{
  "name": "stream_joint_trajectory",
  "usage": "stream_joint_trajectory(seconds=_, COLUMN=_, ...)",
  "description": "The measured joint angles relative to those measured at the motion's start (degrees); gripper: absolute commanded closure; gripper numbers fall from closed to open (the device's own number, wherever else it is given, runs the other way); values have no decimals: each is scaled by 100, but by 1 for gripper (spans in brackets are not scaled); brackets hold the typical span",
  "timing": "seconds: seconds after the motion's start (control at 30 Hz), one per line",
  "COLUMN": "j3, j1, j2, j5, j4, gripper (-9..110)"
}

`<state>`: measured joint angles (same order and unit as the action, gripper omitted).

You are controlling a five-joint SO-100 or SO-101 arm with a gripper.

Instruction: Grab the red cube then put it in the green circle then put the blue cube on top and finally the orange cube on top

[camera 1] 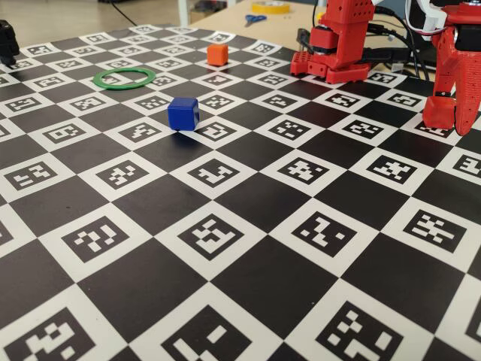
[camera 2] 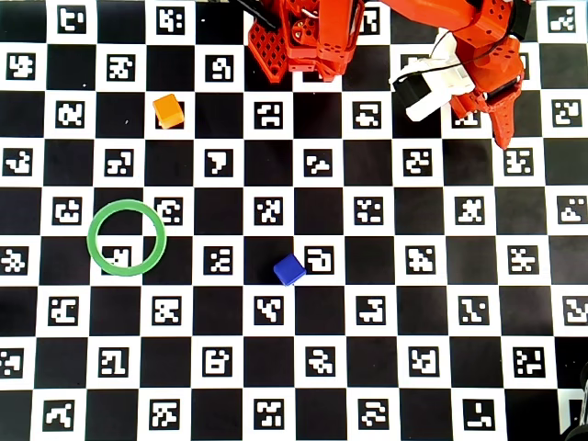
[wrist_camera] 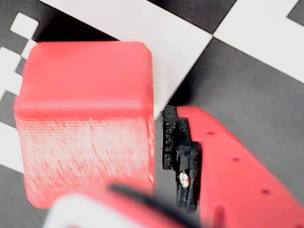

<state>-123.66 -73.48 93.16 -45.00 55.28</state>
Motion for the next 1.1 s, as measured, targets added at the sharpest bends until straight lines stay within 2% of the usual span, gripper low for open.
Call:
stream_joint_trajectory(seconds=0.23, j3=0, j1=18, j2=0, j5=0, j4=-105, gripper=48)
stream_joint_trajectory(seconds=0.57, j3=-132, j1=18, j2=9, j5=70, j4=-290, gripper=62)
stream_joint_trajectory(seconds=0.8, j3=-246, j1=88, j2=79, j5=202, j4=-527, gripper=77)
stream_joint_trajectory(seconds=1.1, j3=-246, j1=211, j2=79, j5=475, j4=-800, gripper=85)
